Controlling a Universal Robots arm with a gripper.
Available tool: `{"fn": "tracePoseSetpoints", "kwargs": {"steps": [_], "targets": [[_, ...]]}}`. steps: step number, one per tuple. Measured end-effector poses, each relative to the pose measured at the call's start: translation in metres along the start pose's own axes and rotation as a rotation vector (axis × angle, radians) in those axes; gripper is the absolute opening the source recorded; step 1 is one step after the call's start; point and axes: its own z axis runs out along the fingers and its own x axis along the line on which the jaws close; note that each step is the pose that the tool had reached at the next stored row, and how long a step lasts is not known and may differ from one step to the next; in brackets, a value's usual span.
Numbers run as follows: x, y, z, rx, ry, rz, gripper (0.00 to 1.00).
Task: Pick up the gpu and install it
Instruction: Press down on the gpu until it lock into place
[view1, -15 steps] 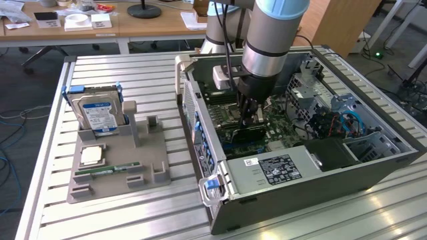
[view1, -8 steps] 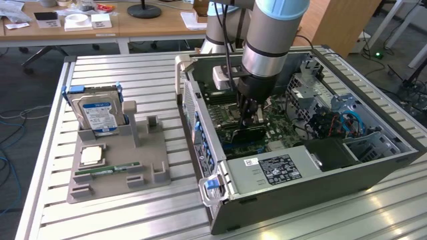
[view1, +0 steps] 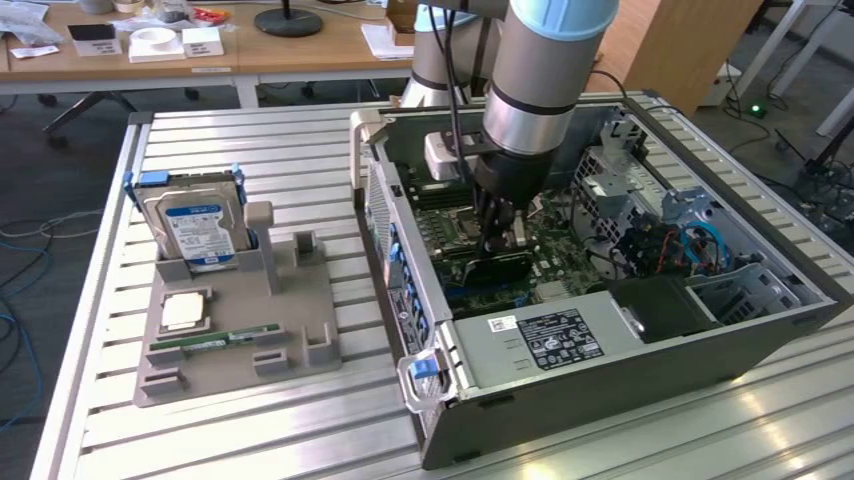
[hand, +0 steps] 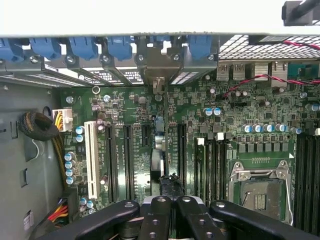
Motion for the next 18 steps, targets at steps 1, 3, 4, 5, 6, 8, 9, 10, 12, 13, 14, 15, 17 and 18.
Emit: {"fn": "tracePoseSetpoints", "kwargs": {"steps": [1, 3, 4, 5, 6, 8, 9, 10, 12, 13, 14, 15, 17, 18], "targets": [[0.0000, 0.0001, 0.0005, -0.0002, 0.0000, 0.000, 0.11], [0.0000, 0.0002, 0.0007, -0.0004, 0.0001, 0.000, 0.11], [0.0000, 0.0003, 0.0008, -0.0003, -0.0001, 0.000, 0.11], [0.0000, 0.0003, 0.0009, -0.0002, -0.0003, 0.000, 0.11], [0.0000, 0.0003, 0.0009, -0.0001, -0.0003, 0.000, 0.11], [-0.0002, 0.0004, 0.0010, 0.0001, -0.0004, 0.000, 0.11], [-0.0004, 0.0005, 0.0010, 0.0000, -0.0004, 0.000, 0.11], [-0.0004, 0.0005, 0.0011, 0.0000, -0.0003, 0.000, 0.11], [-0.0007, 0.0007, 0.0011, 0.0000, -0.0004, 0.000, 0.11], [-0.0008, 0.0007, 0.0011, 0.0000, -0.0004, 0.000, 0.11], [-0.0008, 0.0007, 0.0011, -0.0001, -0.0003, 0.000, 0.11], [-0.0008, 0.0008, 0.0011, -0.0001, -0.0003, 0.000, 0.11], [-0.0008, 0.0008, 0.0011, -0.0001, -0.0003, 0.000, 0.11], [-0.0009, 0.0009, 0.0011, -0.0001, -0.0002, 0.000, 0.11]]}}
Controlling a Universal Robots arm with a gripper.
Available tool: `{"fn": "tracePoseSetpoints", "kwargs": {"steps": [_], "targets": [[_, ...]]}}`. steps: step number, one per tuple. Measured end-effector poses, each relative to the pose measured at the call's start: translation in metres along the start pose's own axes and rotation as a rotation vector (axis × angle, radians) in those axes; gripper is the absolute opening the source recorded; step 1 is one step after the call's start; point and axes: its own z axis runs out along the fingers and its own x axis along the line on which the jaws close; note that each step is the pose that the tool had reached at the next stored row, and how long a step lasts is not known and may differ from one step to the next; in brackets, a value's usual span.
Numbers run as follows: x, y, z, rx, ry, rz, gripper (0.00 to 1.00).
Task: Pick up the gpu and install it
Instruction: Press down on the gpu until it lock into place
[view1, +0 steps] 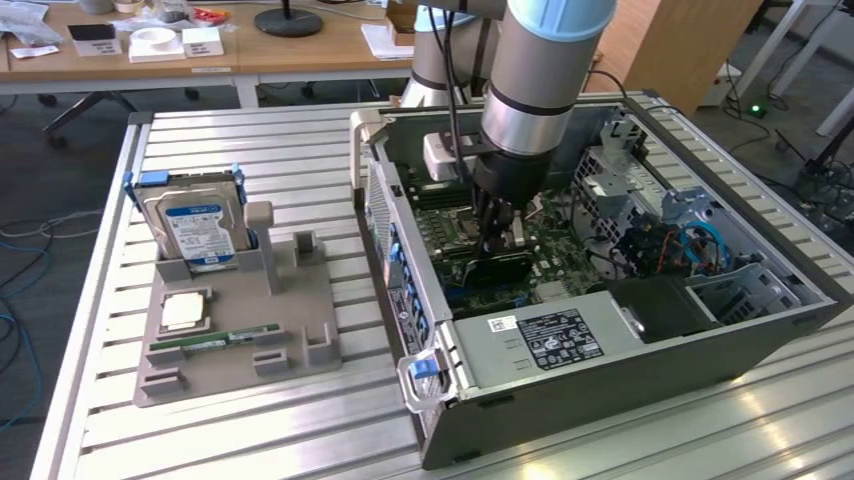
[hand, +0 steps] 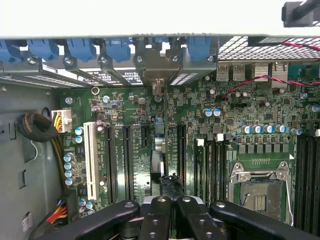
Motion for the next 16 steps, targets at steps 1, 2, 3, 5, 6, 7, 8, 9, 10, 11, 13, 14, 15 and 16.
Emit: {"fn": "tracePoseSetpoints", "kwargs": {"steps": [1, 2, 3, 5, 6, 7, 8, 9, 10, 11, 13, 14, 15, 16], "targets": [[0.0000, 0.0000, 0.0000, 0.0000, -0.0001, 0.000, 0.11], [-0.0001, 0.0001, 0.0001, 0.0000, -0.0001, 0.000, 0.11], [-0.0001, 0.0001, 0.0001, 0.0000, -0.0001, 0.000, 0.11], [-0.0001, 0.0002, 0.0001, 0.0000, -0.0001, 0.000, 0.11], [-0.0002, 0.0003, 0.0002, 0.0000, -0.0001, 0.000, 0.11], [-0.0004, 0.0003, 0.0002, 0.0000, -0.0001, 0.000, 0.11], [-0.0004, 0.0003, 0.0002, 0.0000, -0.0001, 0.000, 0.11], [-0.0004, 0.0003, 0.0002, 0.0000, -0.0001, 0.000, 0.11], [-0.0004, 0.0003, 0.0002, -0.0001, 0.0000, 0.000, 0.11], [-0.0004, 0.0003, 0.0002, 0.0000, 0.0000, 0.000, 0.11], [-0.0005, 0.0006, 0.0003, 0.0001, -0.0001, 0.000, 0.11], [-0.0005, 0.0009, 0.0003, 0.0001, -0.0002, 0.000, 0.11], [-0.0005, 0.0012, 0.0003, 0.0001, -0.0003, 0.000, 0.11], [-0.0004, 0.0016, 0.0003, 0.0001, -0.0003, 0.000, 0.11]]}}
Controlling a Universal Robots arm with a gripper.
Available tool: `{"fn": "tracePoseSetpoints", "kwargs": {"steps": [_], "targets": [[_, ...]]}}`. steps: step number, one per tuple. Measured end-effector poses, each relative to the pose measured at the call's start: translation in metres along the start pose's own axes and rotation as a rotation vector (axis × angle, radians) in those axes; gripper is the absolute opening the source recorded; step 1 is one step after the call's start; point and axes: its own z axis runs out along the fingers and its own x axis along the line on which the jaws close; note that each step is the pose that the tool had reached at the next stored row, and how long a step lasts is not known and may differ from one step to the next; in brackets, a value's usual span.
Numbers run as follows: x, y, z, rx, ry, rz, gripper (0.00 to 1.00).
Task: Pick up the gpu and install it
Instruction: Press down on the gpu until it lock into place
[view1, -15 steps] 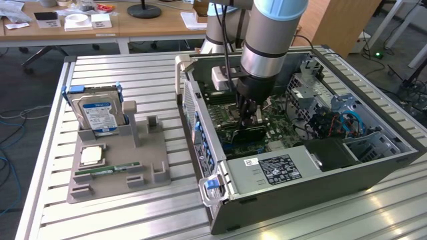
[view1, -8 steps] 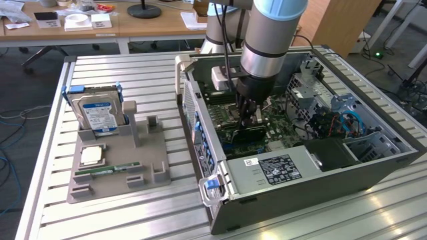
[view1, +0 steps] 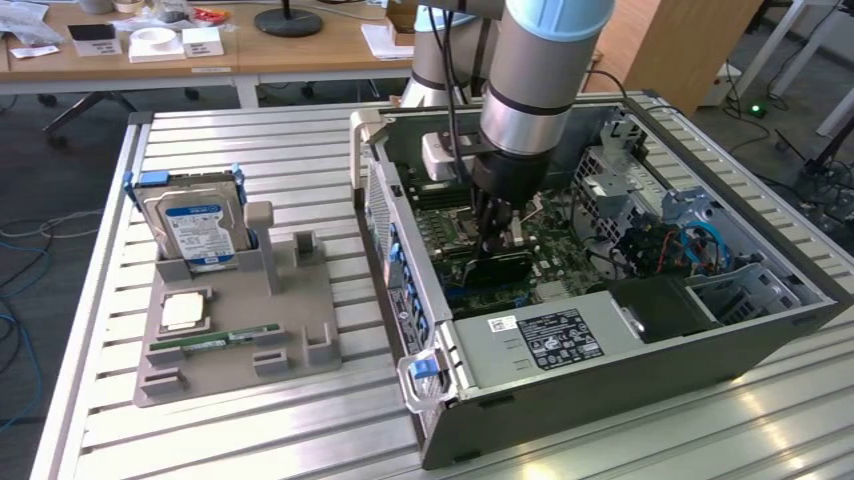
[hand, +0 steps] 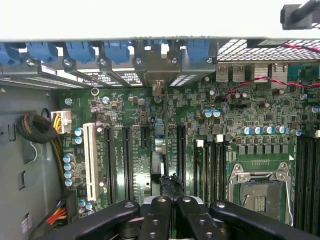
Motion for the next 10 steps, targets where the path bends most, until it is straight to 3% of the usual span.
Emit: {"fn": "tracePoseSetpoints", "kwargs": {"steps": [10], "targets": [[0.0012, 0.0022, -0.0002, -0.0001, 0.0000, 0.000, 0.11]]}}
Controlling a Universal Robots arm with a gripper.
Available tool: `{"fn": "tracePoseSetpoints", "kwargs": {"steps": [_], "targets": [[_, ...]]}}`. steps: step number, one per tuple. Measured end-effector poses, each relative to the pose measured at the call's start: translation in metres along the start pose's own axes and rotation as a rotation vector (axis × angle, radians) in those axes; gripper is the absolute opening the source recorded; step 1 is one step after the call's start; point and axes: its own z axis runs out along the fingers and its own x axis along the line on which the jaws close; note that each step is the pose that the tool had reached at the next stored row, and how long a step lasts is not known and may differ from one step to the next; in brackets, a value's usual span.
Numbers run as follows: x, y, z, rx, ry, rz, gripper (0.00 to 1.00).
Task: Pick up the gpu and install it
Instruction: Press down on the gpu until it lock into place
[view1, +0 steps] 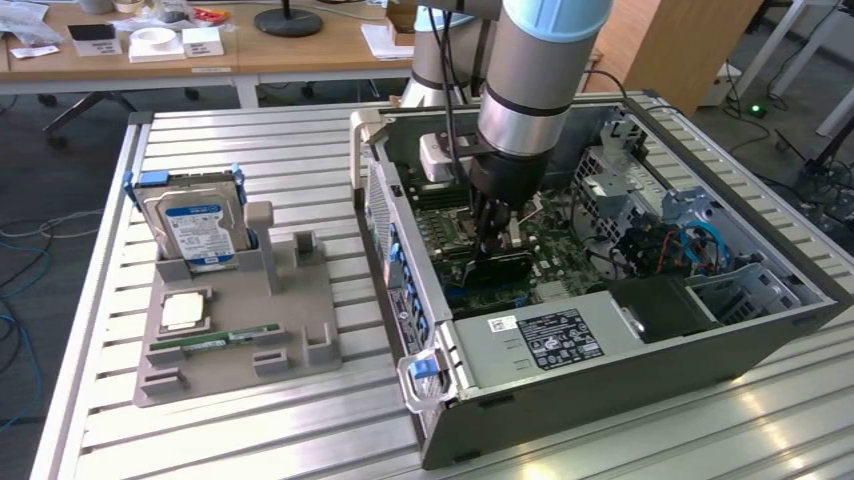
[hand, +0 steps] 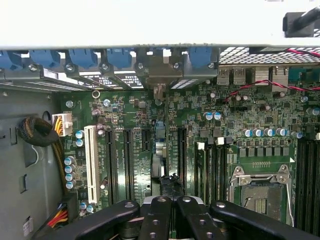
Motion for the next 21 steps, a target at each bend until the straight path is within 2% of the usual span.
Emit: {"fn": "tracePoseSetpoints", "kwargs": {"steps": [4, 11, 16, 21], "targets": [[0.000, 0.0000, -0.0020, 0.0003, -0.0007, 0.000, 0.11], [0.000, -0.0003, -0.0114, 0.0000, 0.0001, 0.000, 0.11], [-0.001, -0.0005, -0.0220, 0.0000, 0.0001, 0.000, 0.11], [-0.001, -0.0009, -0.0377, 0.0000, 0.0001, 0.000, 0.11]]}}
